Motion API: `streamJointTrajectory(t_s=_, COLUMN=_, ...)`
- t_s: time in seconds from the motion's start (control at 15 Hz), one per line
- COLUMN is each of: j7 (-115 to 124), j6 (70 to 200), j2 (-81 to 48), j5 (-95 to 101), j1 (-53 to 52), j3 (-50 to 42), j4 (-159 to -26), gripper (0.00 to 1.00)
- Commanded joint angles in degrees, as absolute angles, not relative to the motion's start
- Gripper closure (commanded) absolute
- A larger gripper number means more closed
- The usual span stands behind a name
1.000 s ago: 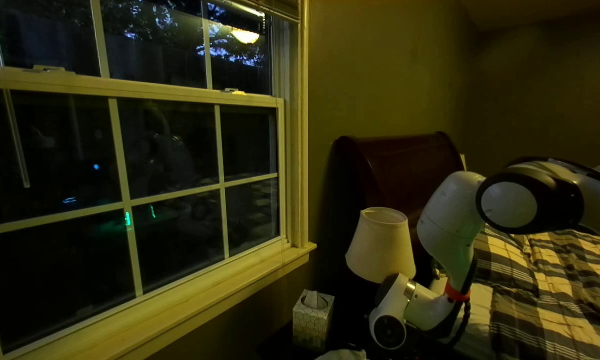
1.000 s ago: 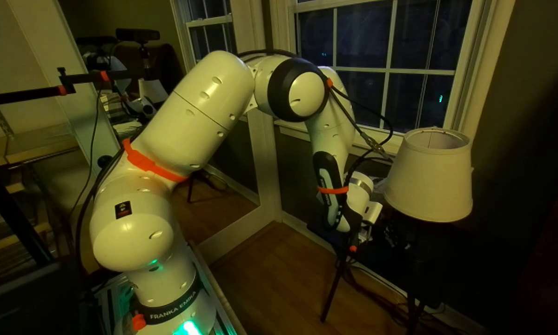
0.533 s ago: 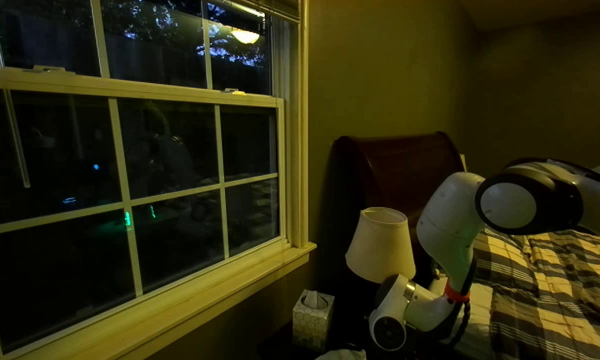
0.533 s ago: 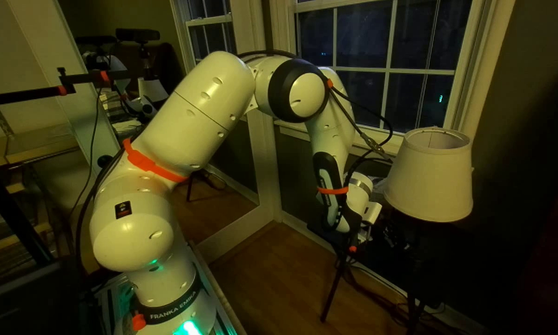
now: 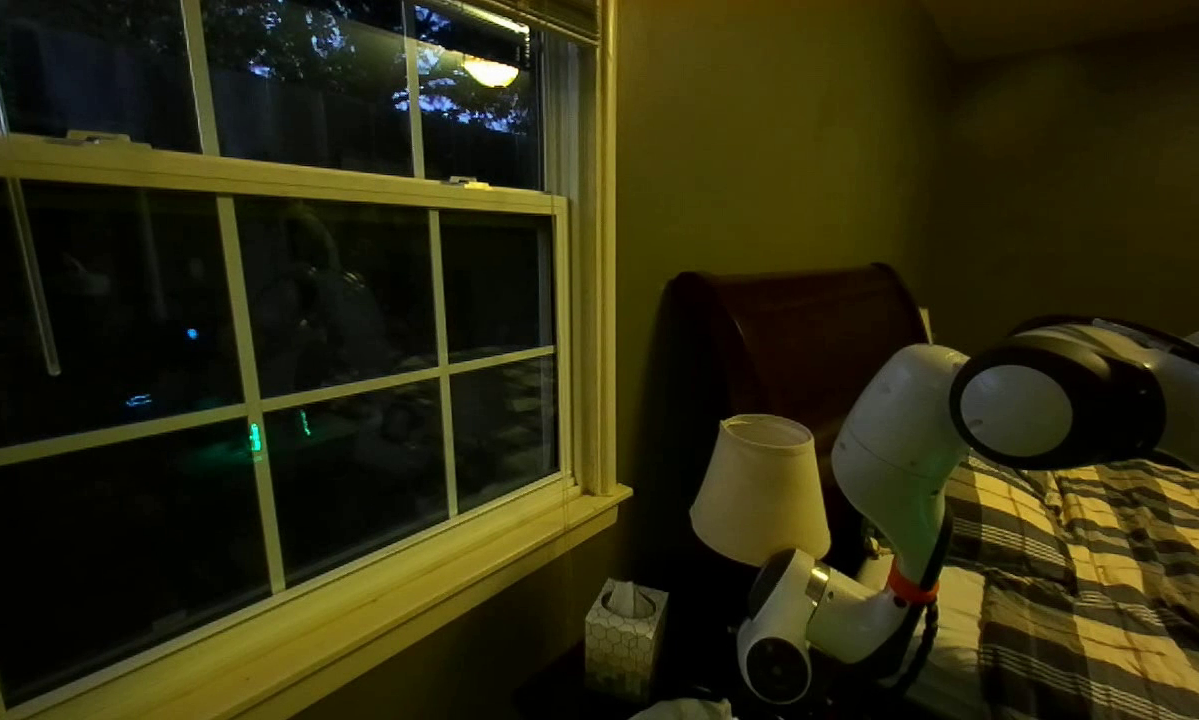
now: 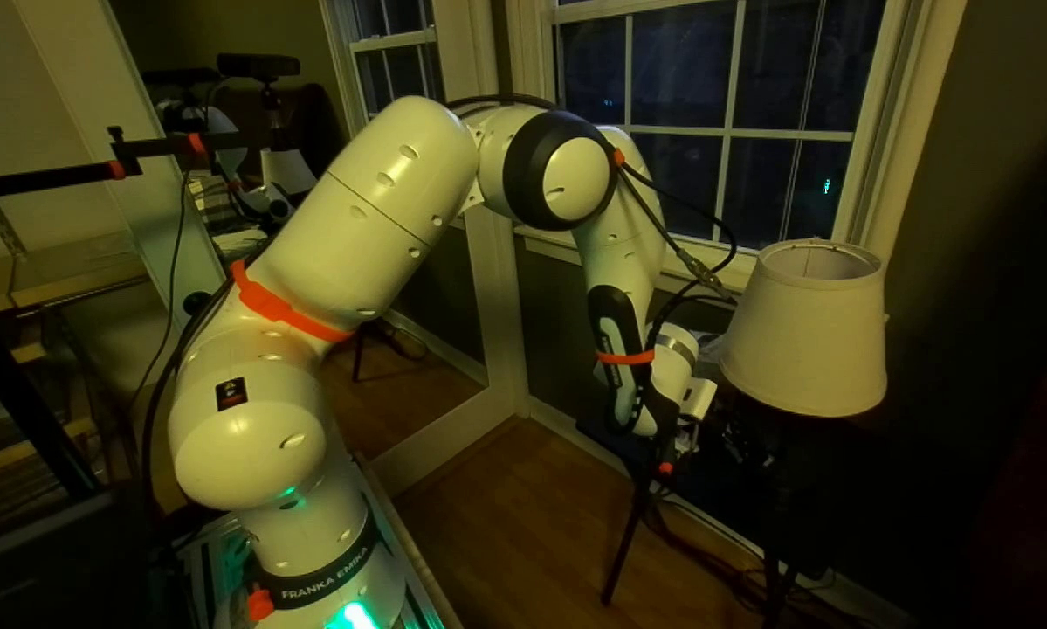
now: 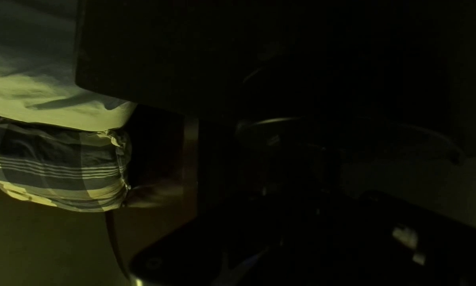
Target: Turn on the lamp
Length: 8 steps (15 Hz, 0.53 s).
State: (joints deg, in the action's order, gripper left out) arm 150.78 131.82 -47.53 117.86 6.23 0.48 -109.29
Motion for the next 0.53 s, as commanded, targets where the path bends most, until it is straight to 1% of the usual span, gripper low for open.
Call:
streamJointTrajectory(t_s=0.0, j7=152.58, j6=129.98, j2=-48.45, j5=119.94, j1=6.98, j3=1.36, j4=-108.88, gripper=1.0)
streamJointTrajectory(t_s=0.47, j7=151.96, j6=130.39, j2=-49.18, j5=120.25, j1=7.21, j3=1.62, j4=-108.37, gripper=1.0)
